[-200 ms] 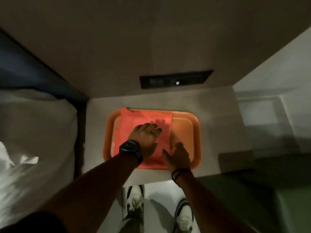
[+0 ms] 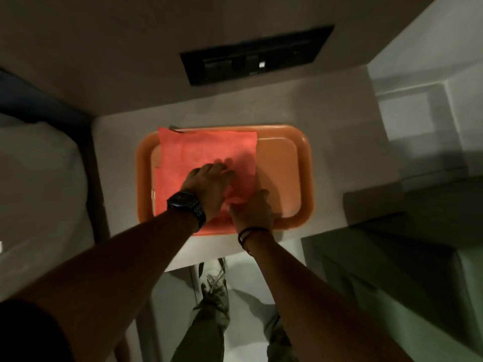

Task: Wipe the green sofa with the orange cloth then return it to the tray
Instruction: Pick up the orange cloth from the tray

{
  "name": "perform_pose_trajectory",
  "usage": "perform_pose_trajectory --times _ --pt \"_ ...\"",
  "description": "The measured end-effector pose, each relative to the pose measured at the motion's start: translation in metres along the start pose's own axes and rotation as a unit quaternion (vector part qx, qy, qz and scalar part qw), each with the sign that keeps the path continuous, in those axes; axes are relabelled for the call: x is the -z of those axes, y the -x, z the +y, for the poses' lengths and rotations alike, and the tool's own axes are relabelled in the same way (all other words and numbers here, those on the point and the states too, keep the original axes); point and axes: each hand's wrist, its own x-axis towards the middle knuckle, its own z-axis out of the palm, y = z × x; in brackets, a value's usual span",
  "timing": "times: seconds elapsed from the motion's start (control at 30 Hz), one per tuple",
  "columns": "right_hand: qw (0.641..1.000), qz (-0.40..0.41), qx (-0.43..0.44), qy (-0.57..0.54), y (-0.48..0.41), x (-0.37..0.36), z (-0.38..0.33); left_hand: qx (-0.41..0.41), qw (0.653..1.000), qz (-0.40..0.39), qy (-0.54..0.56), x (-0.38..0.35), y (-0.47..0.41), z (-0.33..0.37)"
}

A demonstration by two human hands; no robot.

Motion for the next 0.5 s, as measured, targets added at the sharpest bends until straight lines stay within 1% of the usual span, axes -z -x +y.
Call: perform_pose_trajectory --times 0.07,0.13,0.17,0.23,0.3,0.37,0.43,0.5 --pt "0.999 -0.003 -0.043 -0.022 -0.011 -0.005 0.0 -0.016 1.0 0.017 -0.009 -0.003 -0.007 -0.005" --pt "0.996 -0.019 -0.073 -0.04 -0.02 -0.003 -0.003 -0.032 0.999 0.013 -0.035 -0.001 -0.013 -0.008" --pt "0.995 -0.029 -0.076 -0.053 -0.022 0.0 -0.004 -0.048 0.998 0.01 -0.049 0.001 -0.017 -0.008" --pt "0.994 -0.048 -0.053 -0.088 -0.02 0.01 -0.003 -0.088 0.994 0.025 -0.067 0.008 -0.024 -0.005" --pt "0.993 -0.064 -0.005 -0.096 -0.012 0.026 -0.002 -0.144 0.984 0.048 -0.091 0.021 -0.033 0.001" --pt "0.994 -0.061 0.078 -0.052 0.0 0.048 0.003 -0.219 0.967 0.053 -0.122 0.034 -0.042 0.018" --pt "0.986 -0.062 0.153 -0.01 0.011 0.078 0.007 -0.277 0.95 0.016 -0.142 0.052 -0.048 0.038" --pt "0.969 -0.074 0.233 0.043 0.021 0.115 0.019 -0.297 0.939 -0.054 -0.164 0.07 -0.05 0.059"
